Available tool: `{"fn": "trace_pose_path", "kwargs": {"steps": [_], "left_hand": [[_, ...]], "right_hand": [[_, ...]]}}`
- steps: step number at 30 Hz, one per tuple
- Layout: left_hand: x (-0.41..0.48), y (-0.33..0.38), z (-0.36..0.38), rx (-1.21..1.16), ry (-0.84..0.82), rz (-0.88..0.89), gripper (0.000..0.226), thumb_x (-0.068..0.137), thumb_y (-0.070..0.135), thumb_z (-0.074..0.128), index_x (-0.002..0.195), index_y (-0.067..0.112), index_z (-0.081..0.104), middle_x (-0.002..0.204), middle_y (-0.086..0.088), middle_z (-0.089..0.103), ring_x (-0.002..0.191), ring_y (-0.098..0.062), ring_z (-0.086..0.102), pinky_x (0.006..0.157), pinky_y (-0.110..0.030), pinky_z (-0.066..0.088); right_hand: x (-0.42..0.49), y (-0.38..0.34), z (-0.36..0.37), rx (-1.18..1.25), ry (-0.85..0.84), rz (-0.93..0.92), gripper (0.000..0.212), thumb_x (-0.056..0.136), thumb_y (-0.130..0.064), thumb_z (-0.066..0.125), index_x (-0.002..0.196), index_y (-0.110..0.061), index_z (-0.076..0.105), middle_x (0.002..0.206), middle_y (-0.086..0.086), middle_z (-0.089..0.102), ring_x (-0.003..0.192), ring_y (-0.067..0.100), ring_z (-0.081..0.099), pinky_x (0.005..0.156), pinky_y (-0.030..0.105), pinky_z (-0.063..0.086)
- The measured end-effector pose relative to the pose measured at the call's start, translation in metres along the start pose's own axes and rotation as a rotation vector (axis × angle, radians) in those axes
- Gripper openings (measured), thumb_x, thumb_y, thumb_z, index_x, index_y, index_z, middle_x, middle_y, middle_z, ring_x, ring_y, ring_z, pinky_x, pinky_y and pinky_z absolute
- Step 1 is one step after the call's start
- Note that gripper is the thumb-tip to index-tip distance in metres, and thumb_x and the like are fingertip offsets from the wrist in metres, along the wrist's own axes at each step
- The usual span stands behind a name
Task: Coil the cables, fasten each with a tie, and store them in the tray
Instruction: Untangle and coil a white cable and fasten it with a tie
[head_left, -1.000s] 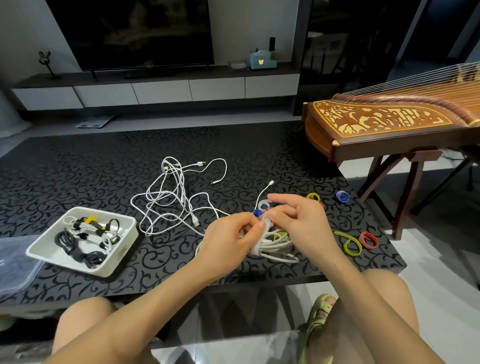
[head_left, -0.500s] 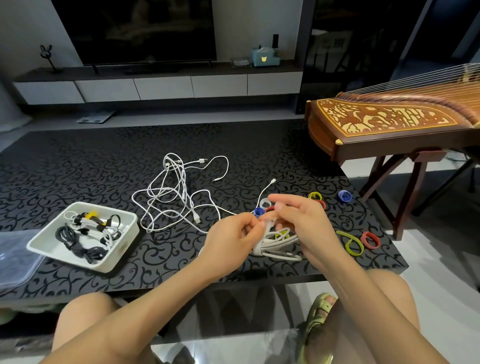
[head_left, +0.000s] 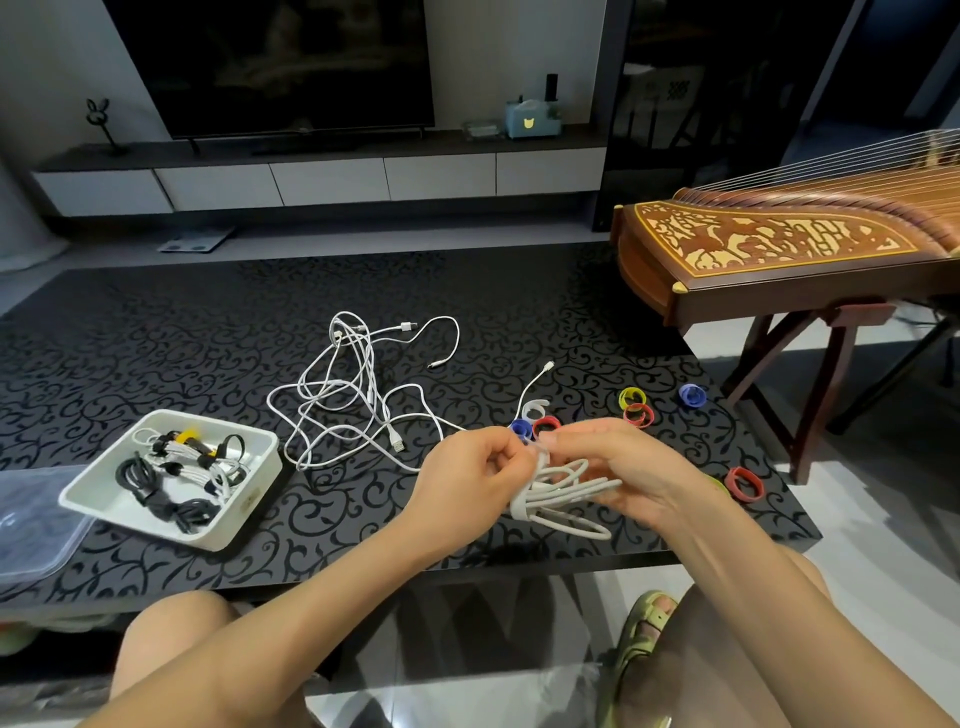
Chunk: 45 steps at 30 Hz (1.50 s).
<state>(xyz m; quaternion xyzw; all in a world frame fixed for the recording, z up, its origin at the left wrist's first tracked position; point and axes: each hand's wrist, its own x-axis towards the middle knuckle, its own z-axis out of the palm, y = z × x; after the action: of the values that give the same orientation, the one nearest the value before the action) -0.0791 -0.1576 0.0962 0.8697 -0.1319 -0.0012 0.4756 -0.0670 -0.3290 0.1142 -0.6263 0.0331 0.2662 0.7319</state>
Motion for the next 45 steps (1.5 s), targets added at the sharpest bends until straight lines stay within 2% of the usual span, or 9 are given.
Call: {"fn": "trace_pose_path", "kwargs": {"steps": [8, 13, 18, 22, 25, 28, 38, 42, 45], "left_hand": [[0.0, -0.001, -0.004, -0.043, -0.069, 0.016, 0.035, 0.088, 0.025, 0.058, 0.054, 0.024, 0.049, 0.047, 0.012, 0.041, 0.05, -0.006, 0.034, 0.056, -0.026, 0.034], [-0.002, -0.001, -0.011, 0.148, -0.074, 0.191, 0.05, 0.097, 0.032, 0.047, 0.052, 0.018, 0.031, 0.047, 0.007, 0.03, 0.049, -0.01, 0.028, 0.052, -0.029, 0.026], [-0.004, 0.004, -0.013, 0.395, -0.137, 0.376, 0.043, 0.095, 0.038, 0.032, 0.056, 0.022, 0.03, 0.049, 0.007, 0.029, 0.051, -0.014, 0.031, 0.055, -0.031, 0.029], [-0.003, 0.003, -0.013, 0.254, -0.152, 0.306, 0.044, 0.098, 0.034, 0.045, 0.055, 0.029, 0.038, 0.049, 0.009, 0.041, 0.048, -0.006, 0.041, 0.051, -0.018, 0.03], [-0.003, 0.0, -0.016, 0.089, -0.124, 0.16, 0.025, 0.098, 0.029, 0.047, 0.074, 0.022, 0.051, 0.056, 0.006, 0.055, 0.049, 0.0, 0.052, 0.053, -0.018, 0.042], [-0.001, 0.0, -0.017, 0.09, -0.138, 0.16, 0.003, 0.099, 0.031, 0.042, 0.098, 0.031, 0.039, 0.064, 0.004, 0.057, 0.058, -0.007, 0.06, 0.057, -0.023, 0.047], [0.009, 0.016, -0.021, 0.192, -0.274, 0.367, 0.03, 0.098, 0.005, 0.038, 0.071, 0.016, 0.034, 0.062, 0.006, 0.037, 0.058, -0.006, 0.034, 0.054, -0.013, 0.029], [0.005, 0.021, -0.02, -0.062, -0.249, 0.263, 0.031, 0.099, 0.001, 0.035, 0.074, 0.017, 0.043, 0.066, -0.004, 0.06, 0.057, 0.0, 0.052, 0.058, -0.01, 0.039], [0.007, 0.019, -0.017, -0.404, -0.186, 0.118, 0.025, 0.101, 0.006, 0.036, 0.076, 0.007, 0.042, 0.064, -0.01, 0.06, 0.057, -0.014, 0.054, 0.058, -0.02, 0.044]], "right_hand": [[-0.005, -0.004, 0.006, -0.33, 0.018, -0.032, 0.024, 0.087, 0.0, 0.055, 0.093, 0.023, 0.057, 0.073, 0.016, 0.051, 0.058, 0.015, 0.042, 0.052, 0.022, 0.032], [-0.012, -0.013, 0.01, -0.519, 0.135, -0.155, 0.018, 0.09, -0.003, 0.055, 0.079, 0.005, 0.066, 0.057, -0.002, 0.064, 0.053, 0.005, 0.055, 0.052, 0.019, 0.042], [-0.017, -0.016, 0.025, -0.899, 0.404, -0.42, 0.02, 0.094, -0.012, 0.046, 0.081, -0.003, 0.057, 0.076, 0.008, 0.069, 0.072, 0.021, 0.064, 0.07, 0.04, 0.052], [-0.007, -0.025, 0.031, -0.992, 0.461, -0.49, 0.018, 0.098, -0.016, 0.039, 0.087, -0.004, 0.048, 0.085, 0.016, 0.064, 0.081, 0.031, 0.063, 0.072, 0.045, 0.05], [0.004, -0.032, 0.03, -0.954, 0.439, -0.469, 0.018, 0.1, -0.015, 0.034, 0.085, -0.007, 0.041, 0.086, 0.017, 0.057, 0.081, 0.033, 0.063, 0.062, 0.04, 0.045], [0.013, -0.038, 0.028, -0.95, 0.428, -0.432, 0.016, 0.097, -0.011, 0.037, 0.082, -0.009, 0.041, 0.082, 0.008, 0.051, 0.078, 0.029, 0.06, 0.056, 0.033, 0.038], [0.017, -0.049, 0.016, -0.725, 0.308, -0.196, 0.033, 0.094, -0.012, 0.041, 0.062, -0.006, 0.05, 0.055, 0.014, 0.065, 0.044, 0.019, 0.056, 0.054, 0.027, 0.046], [0.02, -0.051, 0.007, -0.55, 0.362, -0.109, 0.04, 0.09, -0.005, 0.046, 0.051, -0.011, 0.04, 0.044, 0.004, 0.042, 0.035, 0.014, 0.037, 0.04, 0.021, 0.032], [0.02, -0.041, 0.007, -0.156, 0.249, -0.001, 0.036, 0.093, 0.005, 0.038, 0.059, -0.006, 0.046, 0.044, 0.003, 0.042, 0.03, 0.009, 0.037, 0.033, 0.019, 0.035]]}}
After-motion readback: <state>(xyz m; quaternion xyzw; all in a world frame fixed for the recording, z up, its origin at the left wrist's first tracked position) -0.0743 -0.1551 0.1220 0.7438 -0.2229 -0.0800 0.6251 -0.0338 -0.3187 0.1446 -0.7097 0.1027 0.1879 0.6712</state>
